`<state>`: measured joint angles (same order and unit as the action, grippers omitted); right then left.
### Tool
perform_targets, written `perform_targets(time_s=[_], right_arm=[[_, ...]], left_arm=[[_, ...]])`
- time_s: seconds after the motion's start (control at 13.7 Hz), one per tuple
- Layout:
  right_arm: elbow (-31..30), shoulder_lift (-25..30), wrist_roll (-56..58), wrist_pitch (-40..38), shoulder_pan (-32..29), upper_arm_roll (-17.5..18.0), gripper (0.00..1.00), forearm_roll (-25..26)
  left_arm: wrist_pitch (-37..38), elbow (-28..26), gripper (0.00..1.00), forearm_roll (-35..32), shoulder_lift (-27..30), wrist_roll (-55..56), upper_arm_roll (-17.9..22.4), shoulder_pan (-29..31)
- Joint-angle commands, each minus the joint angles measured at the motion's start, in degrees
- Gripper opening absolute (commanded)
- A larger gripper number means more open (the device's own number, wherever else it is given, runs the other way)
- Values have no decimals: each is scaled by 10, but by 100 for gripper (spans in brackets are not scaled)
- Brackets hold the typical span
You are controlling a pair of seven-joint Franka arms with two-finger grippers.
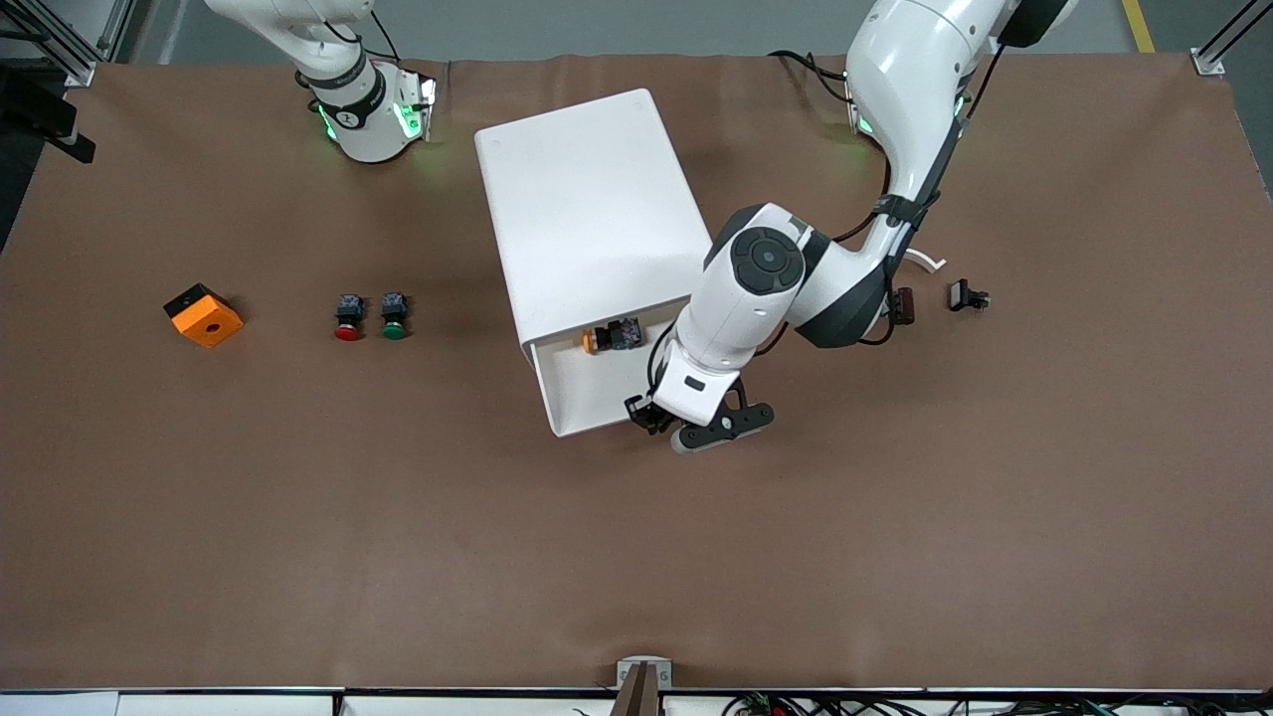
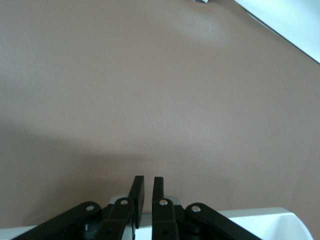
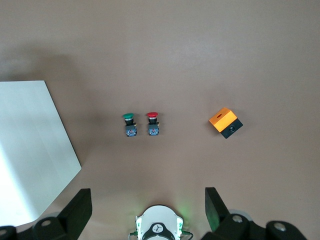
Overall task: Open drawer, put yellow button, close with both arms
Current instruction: 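Push the drawer shut into the cabinet with the left gripper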
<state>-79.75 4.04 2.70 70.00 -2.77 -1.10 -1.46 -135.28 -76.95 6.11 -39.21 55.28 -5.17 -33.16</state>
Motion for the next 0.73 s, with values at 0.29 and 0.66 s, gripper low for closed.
perform_targets(time_s=[0.29,0.66], right_arm=[[-26,11,4,-1,-5,4,100,-11],[-30,16,3,5,-3,4,100,-14]], left_arm=[[70,0,13,61,2,9,-3,-27],[97,0,13,66,3,47,-2,-55]])
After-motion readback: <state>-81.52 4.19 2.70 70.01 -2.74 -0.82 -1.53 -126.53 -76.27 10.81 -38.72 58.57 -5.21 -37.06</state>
